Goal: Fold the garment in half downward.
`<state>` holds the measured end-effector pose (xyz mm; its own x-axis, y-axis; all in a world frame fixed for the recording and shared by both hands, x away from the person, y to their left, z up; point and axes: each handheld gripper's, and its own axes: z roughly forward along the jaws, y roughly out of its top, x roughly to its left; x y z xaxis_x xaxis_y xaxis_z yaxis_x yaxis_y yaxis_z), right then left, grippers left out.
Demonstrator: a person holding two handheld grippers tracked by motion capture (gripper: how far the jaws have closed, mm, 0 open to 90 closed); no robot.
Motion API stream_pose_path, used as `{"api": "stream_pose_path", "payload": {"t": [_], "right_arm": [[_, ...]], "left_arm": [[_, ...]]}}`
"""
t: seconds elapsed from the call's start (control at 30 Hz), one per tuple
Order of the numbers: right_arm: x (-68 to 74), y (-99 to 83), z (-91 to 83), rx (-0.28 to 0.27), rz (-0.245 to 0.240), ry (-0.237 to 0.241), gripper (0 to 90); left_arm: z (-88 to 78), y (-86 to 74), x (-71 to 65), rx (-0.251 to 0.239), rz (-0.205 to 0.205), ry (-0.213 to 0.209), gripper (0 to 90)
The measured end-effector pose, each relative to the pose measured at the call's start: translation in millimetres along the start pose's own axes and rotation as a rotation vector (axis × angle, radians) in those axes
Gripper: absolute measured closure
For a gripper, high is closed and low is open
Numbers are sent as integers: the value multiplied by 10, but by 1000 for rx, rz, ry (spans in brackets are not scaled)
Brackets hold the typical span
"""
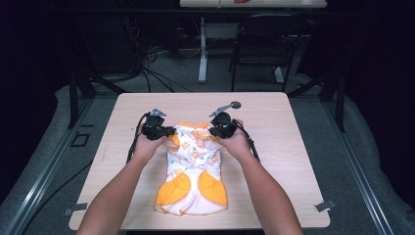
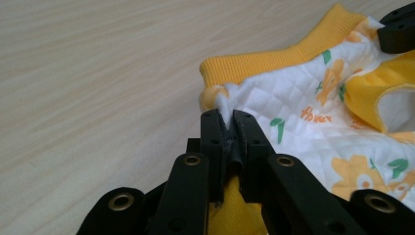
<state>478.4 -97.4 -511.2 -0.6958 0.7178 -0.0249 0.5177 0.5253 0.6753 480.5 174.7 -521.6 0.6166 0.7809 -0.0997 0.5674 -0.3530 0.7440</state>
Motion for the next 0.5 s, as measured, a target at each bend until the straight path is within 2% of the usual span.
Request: {"api": "stream_pose_path", "payload": {"t": [0.2,0.5], "right_arm": [[-1,125,-133,-24,-19,-20,885],[25,298,-378,-102,-54,-48,885]], "left_arm": [[-149,145,1,-31,23,8,842],[-382,311,-18,-91,70,31,842]]}}
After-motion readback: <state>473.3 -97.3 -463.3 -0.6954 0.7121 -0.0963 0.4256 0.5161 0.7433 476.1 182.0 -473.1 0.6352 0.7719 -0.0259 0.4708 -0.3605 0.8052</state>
